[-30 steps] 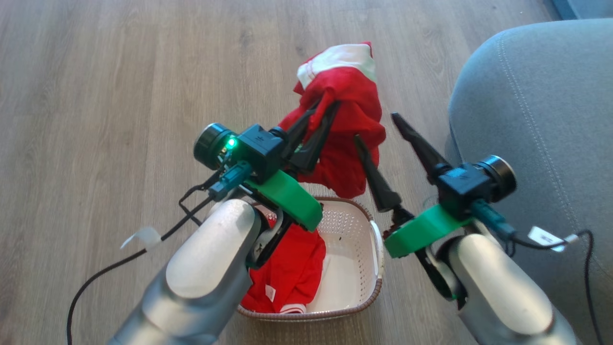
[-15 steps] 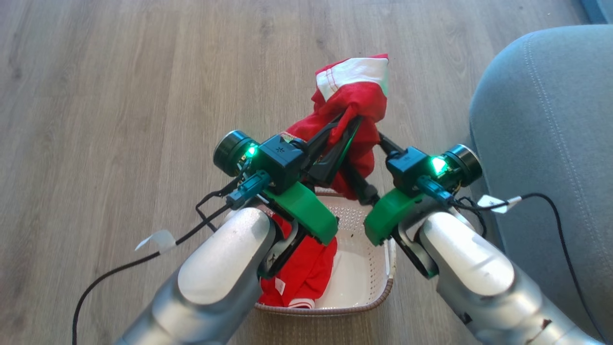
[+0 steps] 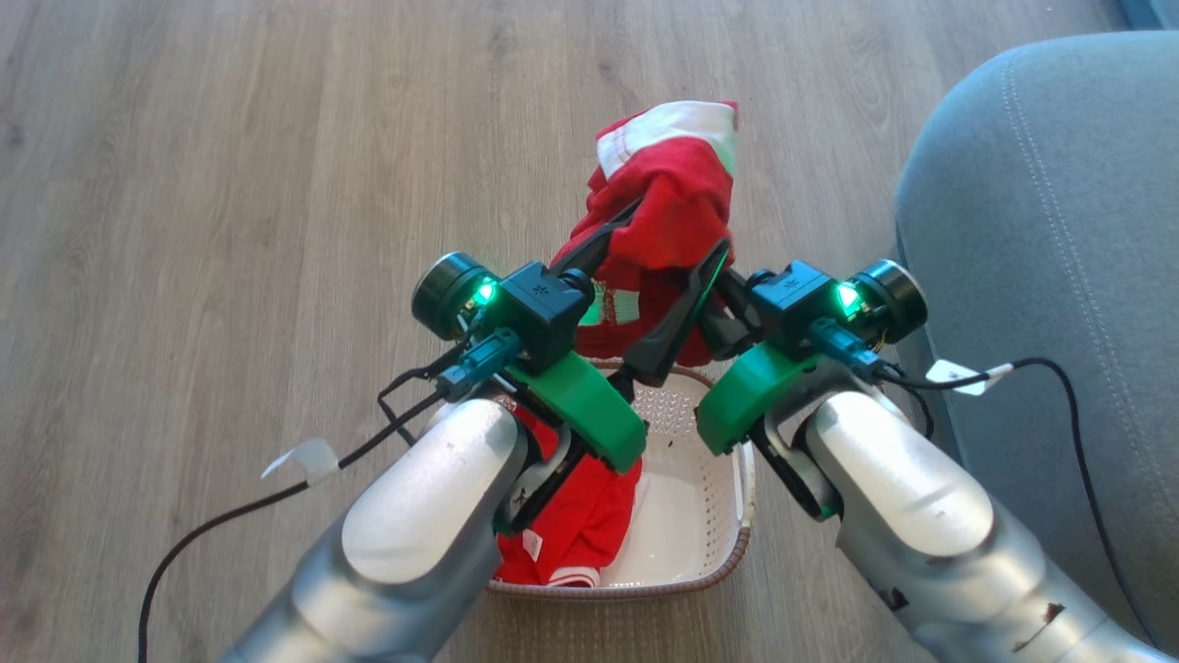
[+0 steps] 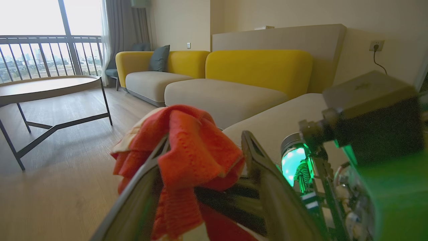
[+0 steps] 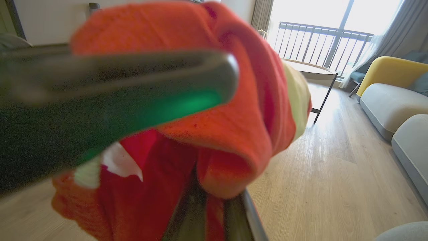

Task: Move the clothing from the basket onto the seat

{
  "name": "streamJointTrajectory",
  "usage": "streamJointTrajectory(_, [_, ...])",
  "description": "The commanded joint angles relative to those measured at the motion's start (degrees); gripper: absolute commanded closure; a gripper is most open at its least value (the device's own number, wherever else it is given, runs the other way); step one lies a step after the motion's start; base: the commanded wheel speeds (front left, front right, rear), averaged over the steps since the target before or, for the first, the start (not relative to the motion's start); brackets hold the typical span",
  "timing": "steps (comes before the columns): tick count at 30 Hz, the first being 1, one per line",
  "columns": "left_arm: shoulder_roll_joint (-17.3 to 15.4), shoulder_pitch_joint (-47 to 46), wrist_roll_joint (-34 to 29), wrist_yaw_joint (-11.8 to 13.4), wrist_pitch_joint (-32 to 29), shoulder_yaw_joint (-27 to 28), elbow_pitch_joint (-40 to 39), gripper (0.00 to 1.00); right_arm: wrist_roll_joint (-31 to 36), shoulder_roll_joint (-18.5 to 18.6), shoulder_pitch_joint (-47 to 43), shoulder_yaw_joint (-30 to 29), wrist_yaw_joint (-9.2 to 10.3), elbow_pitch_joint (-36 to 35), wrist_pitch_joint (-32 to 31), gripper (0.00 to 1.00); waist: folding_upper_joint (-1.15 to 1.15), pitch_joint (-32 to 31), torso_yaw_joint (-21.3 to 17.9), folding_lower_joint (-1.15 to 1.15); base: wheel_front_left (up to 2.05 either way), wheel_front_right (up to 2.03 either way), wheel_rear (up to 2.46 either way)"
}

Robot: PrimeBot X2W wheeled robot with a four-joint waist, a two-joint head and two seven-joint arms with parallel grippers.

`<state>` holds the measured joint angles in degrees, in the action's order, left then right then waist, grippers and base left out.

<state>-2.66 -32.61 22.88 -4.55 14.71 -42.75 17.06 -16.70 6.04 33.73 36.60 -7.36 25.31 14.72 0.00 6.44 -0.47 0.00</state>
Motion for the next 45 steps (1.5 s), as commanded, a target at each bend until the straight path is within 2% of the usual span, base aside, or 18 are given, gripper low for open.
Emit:
streamJointTrajectory(1, [-0.21, -1.91, -0.85, -0.29, 0.29, 2.44, -1.17, 0.00, -0.20, -0.41, 0.25, -0.65, -0.13, -2.78, 0.28, 1.00, 0.00, 0.04, -0.34, 0.00, 0.00, 0.00, 0.00])
streamJointTrajectory(9, [-0.23, -0.87, -2.71, -1.69, 0.29, 3.87, 1.03, 0.00, 0.12, 0.45, -2.92, -4.58, -0.13, -5.66, 0.28, 1.00, 0.00, -0.50, -2.60, 0.00, 0.00, 0.00, 0.00])
streamJointTrajectory(15, [-0.27, 0.48, -3.91, -2.52, 0.29, 4.80, 1.78, 0.00, 0.72, 0.90, -5.75, -8.13, -0.13, -8.03, 0.28, 1.00, 0.00, -1.09, -6.43, 0.00, 0.00, 0.00, 0.00])
streamJointTrajectory(30, [-0.23, 4.79, -3.70, -2.92, 0.29, 4.25, 0.21, 0.00, 0.73, 1.64, -11.35, -14.08, -0.13, -13.89, 0.28, 1.00, 0.00, -3.81, -22.53, 0.00, 0.00, 0.00, 0.00])
streamJointTrajectory(38, [-0.24, 6.65, -3.13, -2.92, 0.29, 3.85, -0.96, 0.00, 0.64, 1.61, -13.86, -17.61, -0.13, -17.00, 0.28, 1.00, 0.00, -4.00, -29.17, 0.00, 0.00, 0.00, 0.00])
streamJointTrajectory(45, [-0.30, 5.62, -3.15, -2.93, 0.29, 1.15, -3.14, 0.00, 1.80, 1.30, -17.13, -22.87, -0.13, -21.41, 0.28, 1.00, 0.00, -2.84, -30.24, 0.00, 0.00, 0.00, 0.00])
